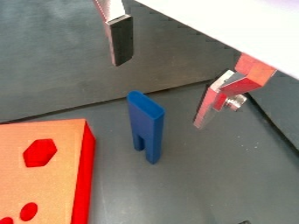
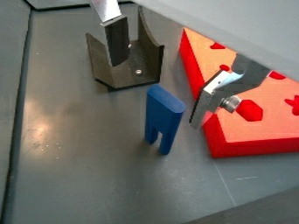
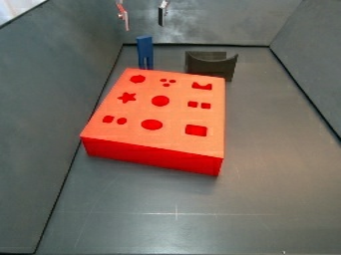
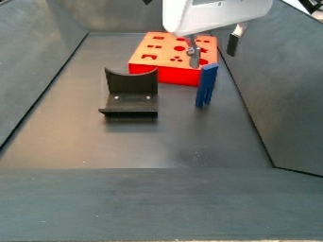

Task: Pick up the square-circle object. Move up. Rotate the square-circle object. Move to above the board. Insert the square-circle object.
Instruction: Pick up the square-circle object.

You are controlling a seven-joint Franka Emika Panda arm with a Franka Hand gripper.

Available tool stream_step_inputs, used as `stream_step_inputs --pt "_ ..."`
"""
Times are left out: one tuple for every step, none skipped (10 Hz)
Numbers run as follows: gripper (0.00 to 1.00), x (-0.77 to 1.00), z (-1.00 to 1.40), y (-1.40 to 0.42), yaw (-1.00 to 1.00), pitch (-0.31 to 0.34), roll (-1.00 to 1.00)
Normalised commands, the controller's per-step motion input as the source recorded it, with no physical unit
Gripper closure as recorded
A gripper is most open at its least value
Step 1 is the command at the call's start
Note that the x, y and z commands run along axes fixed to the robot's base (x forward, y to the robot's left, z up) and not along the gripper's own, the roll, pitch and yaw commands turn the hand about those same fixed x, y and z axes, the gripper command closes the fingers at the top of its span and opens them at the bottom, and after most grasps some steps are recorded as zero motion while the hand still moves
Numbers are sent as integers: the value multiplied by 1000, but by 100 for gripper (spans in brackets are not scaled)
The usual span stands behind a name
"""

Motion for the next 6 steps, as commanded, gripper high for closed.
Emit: stream_step_inputs --pt "0 0 -457 -97 129 -103 16" --pt "0 0 -557 -34 89 -51 106" --pt "0 0 -523 -6 80 -21 134" --pt "0 0 -486 -29 111 0 157" --pt "0 0 -417 -94 134 0 154" --pt "0 -71 -349 -140 263 -19 141"
